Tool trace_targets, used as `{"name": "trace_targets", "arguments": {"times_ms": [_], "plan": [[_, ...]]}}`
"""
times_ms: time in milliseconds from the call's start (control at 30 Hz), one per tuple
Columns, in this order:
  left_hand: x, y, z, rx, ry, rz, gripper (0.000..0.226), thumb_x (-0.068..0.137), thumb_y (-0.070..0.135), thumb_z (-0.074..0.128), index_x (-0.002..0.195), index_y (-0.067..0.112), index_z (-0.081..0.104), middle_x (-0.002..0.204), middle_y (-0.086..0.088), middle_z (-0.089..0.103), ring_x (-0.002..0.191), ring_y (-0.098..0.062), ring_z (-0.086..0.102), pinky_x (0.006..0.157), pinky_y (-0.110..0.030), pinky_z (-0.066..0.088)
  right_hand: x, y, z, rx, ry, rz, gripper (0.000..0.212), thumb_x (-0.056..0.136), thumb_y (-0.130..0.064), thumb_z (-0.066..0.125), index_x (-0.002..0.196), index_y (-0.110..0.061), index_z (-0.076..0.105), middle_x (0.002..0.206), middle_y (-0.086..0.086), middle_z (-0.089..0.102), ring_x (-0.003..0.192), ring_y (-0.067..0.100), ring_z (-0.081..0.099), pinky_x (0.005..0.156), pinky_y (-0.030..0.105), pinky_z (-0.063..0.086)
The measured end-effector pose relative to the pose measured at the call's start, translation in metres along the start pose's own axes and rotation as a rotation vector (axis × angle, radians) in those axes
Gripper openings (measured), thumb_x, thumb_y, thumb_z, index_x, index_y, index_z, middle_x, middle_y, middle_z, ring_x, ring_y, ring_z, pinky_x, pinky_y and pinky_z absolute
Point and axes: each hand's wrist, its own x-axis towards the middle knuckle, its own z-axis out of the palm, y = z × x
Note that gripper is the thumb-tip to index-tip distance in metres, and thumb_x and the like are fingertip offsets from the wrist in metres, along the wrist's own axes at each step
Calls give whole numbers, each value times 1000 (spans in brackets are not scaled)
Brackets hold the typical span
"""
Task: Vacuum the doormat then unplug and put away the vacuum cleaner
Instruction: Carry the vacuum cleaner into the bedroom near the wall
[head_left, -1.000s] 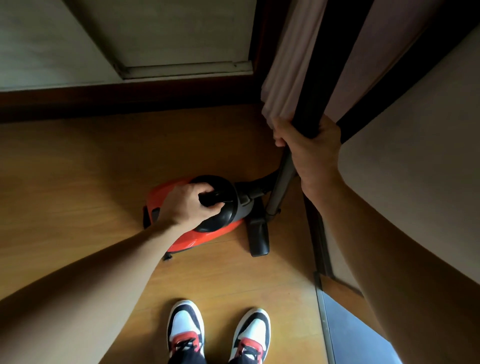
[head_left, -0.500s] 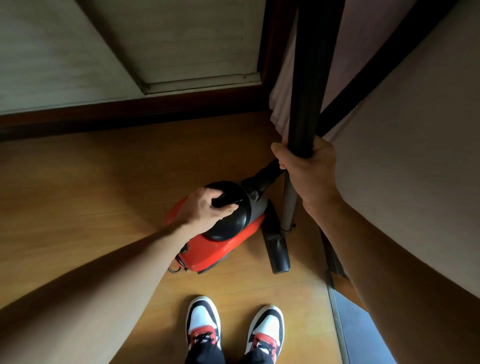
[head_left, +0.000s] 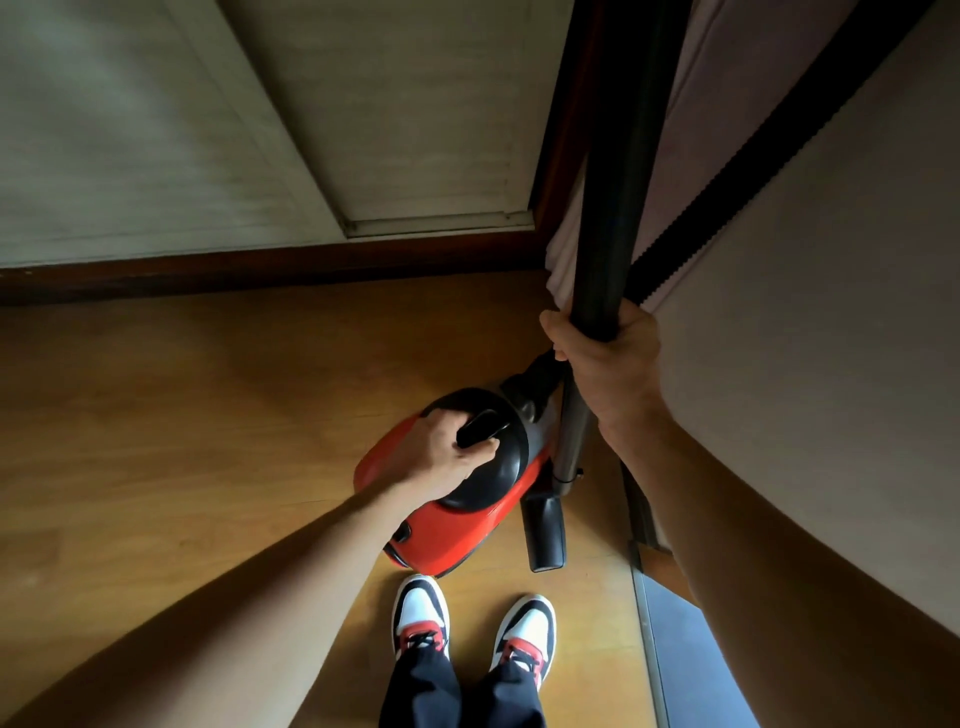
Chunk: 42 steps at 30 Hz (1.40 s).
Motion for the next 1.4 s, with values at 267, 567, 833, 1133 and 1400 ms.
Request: {"name": "trace_targets", "arguments": {"times_ms": [267, 567, 833, 1133, 1400], "plan": [[-90, 92, -81, 38, 44, 53, 23, 89, 41, 67, 83, 19, 67, 64, 9, 62, 62, -16, 63, 54, -27, 47, -49, -122, 14, -75, -30, 10, 22, 84, -11, 79, 72, -8, 61, 65, 11, 57, 57, 20, 57, 57, 39, 52], [-212, 188, -184, 103, 142, 95, 26, 90, 41, 65, 84, 15, 66, 72, 4, 65, 68, -16, 63, 50, -20, 40, -115, -286, 9, -150, -57, -106, 21, 84, -8, 79, 80, 5, 63, 68, 10, 53, 59, 16, 52, 53, 30, 45], [-306, 261, -250, 76, 236, 172, 25, 89, 40, 67, 88, 15, 69, 84, -1, 71, 83, -22, 67, 60, -24, 45, -168, -401, -2, -123, 3, -173, 32, 74, -29, 80, 71, -3, 61, 63, 10, 55, 58, 22, 53, 56, 51, 51], [-352, 310, -288, 35, 394, 248, 27, 84, 42, 69, 85, 16, 75, 78, 1, 73, 80, -18, 68, 70, -31, 52, -189, -489, -12, -79, 30, -346, 21, 83, -19, 82, 77, -24, 62, 63, -5, 60, 54, 5, 57, 53, 26, 50], [-347, 343, -297, -59, 465, 305, 19, 87, 34, 70, 77, 18, 74, 70, 4, 70, 74, -17, 67, 70, -36, 54, -182, -515, -15, -53, 47, -447, 31, 87, -15, 79, 68, -26, 56, 57, -7, 54, 47, 3, 50, 46, 18, 42]]}}
